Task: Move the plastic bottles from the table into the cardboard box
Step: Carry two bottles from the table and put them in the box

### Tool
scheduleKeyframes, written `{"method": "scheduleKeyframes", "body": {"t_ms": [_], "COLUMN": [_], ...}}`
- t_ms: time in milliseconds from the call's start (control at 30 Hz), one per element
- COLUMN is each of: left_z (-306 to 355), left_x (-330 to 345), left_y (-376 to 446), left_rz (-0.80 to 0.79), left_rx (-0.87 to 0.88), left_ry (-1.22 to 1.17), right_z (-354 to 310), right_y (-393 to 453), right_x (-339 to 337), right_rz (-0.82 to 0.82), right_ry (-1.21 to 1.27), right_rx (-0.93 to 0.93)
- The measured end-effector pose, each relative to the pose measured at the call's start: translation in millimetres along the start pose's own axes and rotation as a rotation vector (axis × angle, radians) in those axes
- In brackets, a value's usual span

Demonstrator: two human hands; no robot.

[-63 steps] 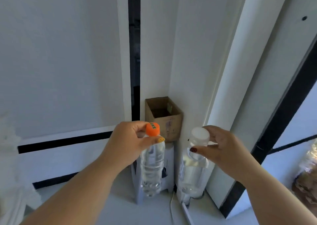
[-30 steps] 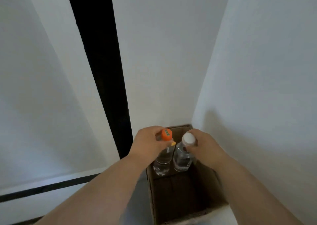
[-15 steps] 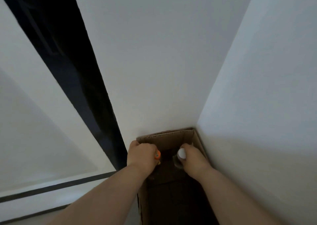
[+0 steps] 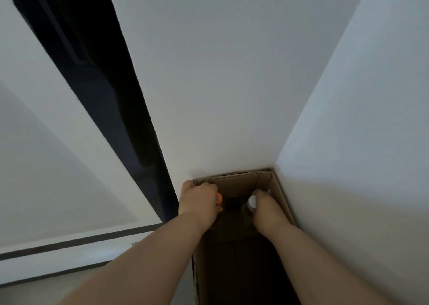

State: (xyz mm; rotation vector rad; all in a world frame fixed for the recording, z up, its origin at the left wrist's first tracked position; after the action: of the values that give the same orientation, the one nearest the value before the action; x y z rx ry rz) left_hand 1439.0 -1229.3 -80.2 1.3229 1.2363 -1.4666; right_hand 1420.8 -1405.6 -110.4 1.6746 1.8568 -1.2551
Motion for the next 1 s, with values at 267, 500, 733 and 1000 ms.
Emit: {"method": "scheduleKeyframes", "body": {"t_ms": [267,500,733,1000], "left_z": [-1.6,-17.8,-67.9,-122.2], "left_x": [-3.7,-51.4,-118.1,-167.1], "left_y": [-10.0,-55.8,-166.1,-357.5], "left_rz": [0.014,0.17,0.425,0.527], "left_rx": [0.037,0.001,-0.048,0.137], "left_ry": [-0.068,-0.317,-0.514,-1.184], "right_z": [-12.0,-45.6,-119.4,-179.6], "right_y": [-4.8,-57.7,-183.8,-395.7], "right_x": [-8.0,-35.2,-76.2,-56.6], "right_rz": [0.041,0.272,0.395,0.415], "right_ry": [-0.08,0.055,0.128,0.6], "right_rx": [-0.088,-0.263,-0.524,-0.735]}}
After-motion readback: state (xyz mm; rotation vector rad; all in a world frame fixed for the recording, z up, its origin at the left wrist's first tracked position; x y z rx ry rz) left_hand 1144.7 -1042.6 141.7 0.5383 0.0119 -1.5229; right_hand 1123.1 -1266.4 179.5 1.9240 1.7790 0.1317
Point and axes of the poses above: each hand's wrist, its own y-axis towards the middle knuckle, its own x-axis out of the palm, z = x × y, the point moved 4 cm from there along y, towards the middle knuckle, and after that the axes turned 10 degrees about y, right-handed, at the moved point
